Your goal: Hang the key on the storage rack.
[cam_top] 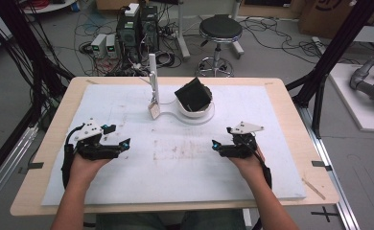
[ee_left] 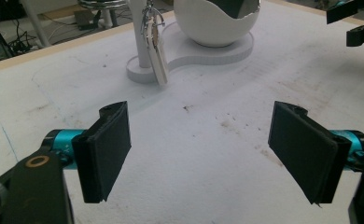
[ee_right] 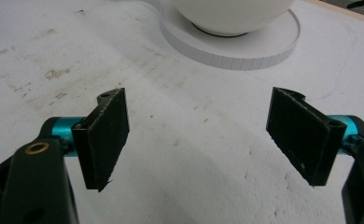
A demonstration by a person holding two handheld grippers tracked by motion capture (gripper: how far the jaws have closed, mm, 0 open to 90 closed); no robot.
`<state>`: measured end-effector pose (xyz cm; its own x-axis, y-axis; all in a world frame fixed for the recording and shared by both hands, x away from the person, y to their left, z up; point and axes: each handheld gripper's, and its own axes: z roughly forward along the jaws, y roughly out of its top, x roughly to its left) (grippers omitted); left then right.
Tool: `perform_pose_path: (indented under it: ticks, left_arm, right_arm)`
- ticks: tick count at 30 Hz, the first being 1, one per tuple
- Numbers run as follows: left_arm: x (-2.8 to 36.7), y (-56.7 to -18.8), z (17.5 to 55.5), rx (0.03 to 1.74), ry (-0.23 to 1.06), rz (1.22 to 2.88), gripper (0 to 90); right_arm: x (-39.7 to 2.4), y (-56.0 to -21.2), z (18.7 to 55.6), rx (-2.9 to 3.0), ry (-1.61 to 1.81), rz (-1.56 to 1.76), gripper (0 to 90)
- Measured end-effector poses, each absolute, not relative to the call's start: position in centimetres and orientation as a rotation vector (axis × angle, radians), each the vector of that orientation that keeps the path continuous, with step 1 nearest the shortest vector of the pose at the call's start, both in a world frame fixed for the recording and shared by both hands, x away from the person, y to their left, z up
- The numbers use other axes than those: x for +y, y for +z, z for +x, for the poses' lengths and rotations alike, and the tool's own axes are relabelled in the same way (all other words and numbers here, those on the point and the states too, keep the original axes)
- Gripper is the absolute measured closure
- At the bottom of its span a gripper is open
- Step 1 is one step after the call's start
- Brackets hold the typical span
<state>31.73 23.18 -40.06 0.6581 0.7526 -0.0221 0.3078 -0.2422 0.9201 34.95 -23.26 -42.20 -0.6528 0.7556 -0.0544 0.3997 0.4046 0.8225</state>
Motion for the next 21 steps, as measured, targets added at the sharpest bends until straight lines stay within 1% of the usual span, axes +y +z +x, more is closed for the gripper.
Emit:
perform_pose_path:
  ticks: [15, 21]
  left_arm:
    - [22.8, -40.3, 31.83, 0.843, 0.506, 1.825, 21.0]
    - [23.28, -40.44, 31.86, 0.855, 0.507, 1.813, 21.1]
  right_arm:
    - [-23.65, -42.45, 35.3, 2.261, 1.136, 1.028, 21.6]
    - [-23.82, -42.43, 35.46, 2.247, 1.151, 1.04, 21.6]
